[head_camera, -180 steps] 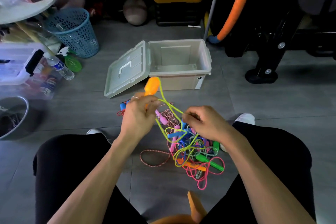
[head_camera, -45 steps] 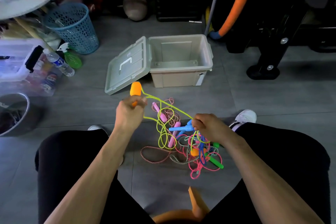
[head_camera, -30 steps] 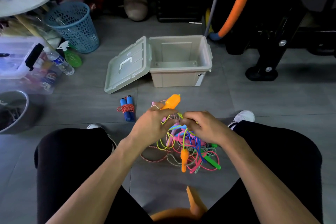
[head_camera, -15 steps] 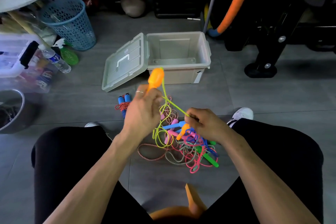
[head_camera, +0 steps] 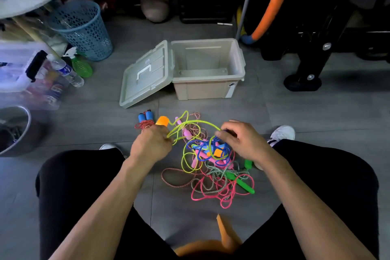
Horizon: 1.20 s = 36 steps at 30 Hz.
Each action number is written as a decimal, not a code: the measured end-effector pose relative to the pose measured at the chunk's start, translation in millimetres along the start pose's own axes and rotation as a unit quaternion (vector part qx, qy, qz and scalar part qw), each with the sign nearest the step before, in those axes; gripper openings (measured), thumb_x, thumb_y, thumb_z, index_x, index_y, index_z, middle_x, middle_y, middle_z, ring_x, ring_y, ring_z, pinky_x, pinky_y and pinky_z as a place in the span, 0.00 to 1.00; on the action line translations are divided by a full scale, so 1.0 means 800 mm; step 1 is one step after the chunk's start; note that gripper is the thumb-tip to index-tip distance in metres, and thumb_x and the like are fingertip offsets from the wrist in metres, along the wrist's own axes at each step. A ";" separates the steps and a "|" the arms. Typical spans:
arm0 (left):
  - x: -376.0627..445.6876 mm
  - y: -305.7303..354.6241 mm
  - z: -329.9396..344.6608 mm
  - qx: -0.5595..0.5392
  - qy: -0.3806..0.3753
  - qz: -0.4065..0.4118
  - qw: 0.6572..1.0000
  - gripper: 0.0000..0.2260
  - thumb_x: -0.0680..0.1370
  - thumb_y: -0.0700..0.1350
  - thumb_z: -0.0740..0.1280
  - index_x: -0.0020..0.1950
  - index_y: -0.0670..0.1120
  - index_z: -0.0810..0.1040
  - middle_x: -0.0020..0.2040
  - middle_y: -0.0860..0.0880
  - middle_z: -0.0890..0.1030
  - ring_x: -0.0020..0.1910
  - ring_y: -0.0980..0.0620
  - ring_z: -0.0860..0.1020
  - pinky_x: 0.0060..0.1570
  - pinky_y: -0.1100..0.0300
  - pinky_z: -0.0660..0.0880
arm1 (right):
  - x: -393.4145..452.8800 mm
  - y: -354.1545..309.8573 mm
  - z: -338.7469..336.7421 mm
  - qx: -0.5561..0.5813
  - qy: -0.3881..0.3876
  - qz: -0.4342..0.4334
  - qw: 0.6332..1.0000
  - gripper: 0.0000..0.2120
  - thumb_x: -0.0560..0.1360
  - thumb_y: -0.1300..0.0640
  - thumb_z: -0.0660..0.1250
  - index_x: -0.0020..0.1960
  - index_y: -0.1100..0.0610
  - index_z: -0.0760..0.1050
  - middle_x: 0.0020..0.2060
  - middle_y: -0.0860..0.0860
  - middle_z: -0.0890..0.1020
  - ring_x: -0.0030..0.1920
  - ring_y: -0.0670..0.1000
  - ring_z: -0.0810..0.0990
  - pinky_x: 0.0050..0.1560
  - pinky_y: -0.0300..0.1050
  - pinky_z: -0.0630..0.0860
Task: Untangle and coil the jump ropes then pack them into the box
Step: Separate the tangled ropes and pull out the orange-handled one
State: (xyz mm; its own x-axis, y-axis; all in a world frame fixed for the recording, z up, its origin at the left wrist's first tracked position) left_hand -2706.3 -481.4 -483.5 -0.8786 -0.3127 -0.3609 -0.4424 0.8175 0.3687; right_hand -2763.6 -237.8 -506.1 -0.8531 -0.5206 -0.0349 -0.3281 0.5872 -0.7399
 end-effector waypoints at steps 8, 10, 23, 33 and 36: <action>-0.017 0.034 0.009 -0.082 0.011 0.329 0.941 0.14 0.74 0.52 0.69 0.58 0.51 0.82 0.46 0.52 0.76 0.42 0.51 0.74 0.44 0.58 0.73 | -0.007 -0.019 0.001 0.072 -0.071 -0.027 0.995 0.12 0.78 0.46 0.64 0.40 0.51 0.78 0.35 0.55 0.77 0.37 0.54 0.76 0.39 0.51 0.70; -0.015 0.035 0.021 -0.087 -0.010 0.340 0.936 0.10 0.76 0.51 0.66 0.51 0.50 0.82 0.43 0.50 0.77 0.40 0.50 0.75 0.42 0.52 0.76 | -0.008 -0.021 0.000 0.068 -0.076 -0.030 0.994 0.14 0.79 0.48 0.64 0.37 0.51 0.76 0.33 0.56 0.75 0.35 0.55 0.74 0.38 0.53 0.70; -0.001 0.052 0.032 -0.109 -0.059 0.064 0.990 0.10 0.64 0.51 0.56 0.31 0.61 0.76 0.45 0.50 0.82 0.43 0.44 0.80 0.47 0.51 0.79 | -0.019 -0.017 0.018 -0.086 0.162 -0.139 0.973 0.07 0.73 0.63 0.69 0.48 0.61 0.84 0.47 0.52 0.86 0.43 0.52 0.85 0.44 0.46 0.82; 0.009 0.056 0.026 -0.185 -0.119 0.037 0.975 0.10 0.74 0.40 0.62 0.38 0.47 0.82 0.46 0.45 0.83 0.48 0.44 0.79 0.48 0.58 0.76 | -0.023 -0.021 0.020 0.063 0.257 0.015 0.964 0.06 0.76 0.60 0.67 0.44 0.57 0.83 0.39 0.50 0.85 0.40 0.48 0.83 0.43 0.40 0.77; 0.007 0.057 0.018 -0.230 -0.123 0.059 0.964 0.09 0.75 0.40 0.65 0.40 0.48 0.83 0.43 0.51 0.83 0.42 0.52 0.77 0.41 0.64 0.72 | -0.015 -0.010 0.018 0.208 0.165 0.155 0.952 0.11 0.77 0.60 0.68 0.39 0.48 0.80 0.35 0.47 0.83 0.38 0.47 0.81 0.45 0.47 0.78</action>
State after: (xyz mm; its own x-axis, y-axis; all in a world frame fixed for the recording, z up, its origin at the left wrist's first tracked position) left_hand -2728.5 -438.8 -480.8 -0.8838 -0.0603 -0.4640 -0.4241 0.5224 0.7398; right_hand -2745.3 -245.2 -509.7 -0.9860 -0.0992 -0.1338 0.0914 0.3494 -0.9325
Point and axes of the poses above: each hand's wrist, its own x-axis towards the middle knuckle, its own z-axis out of the palm, y = z × x, the point moved 1 cm from there along x, towards the middle knuckle
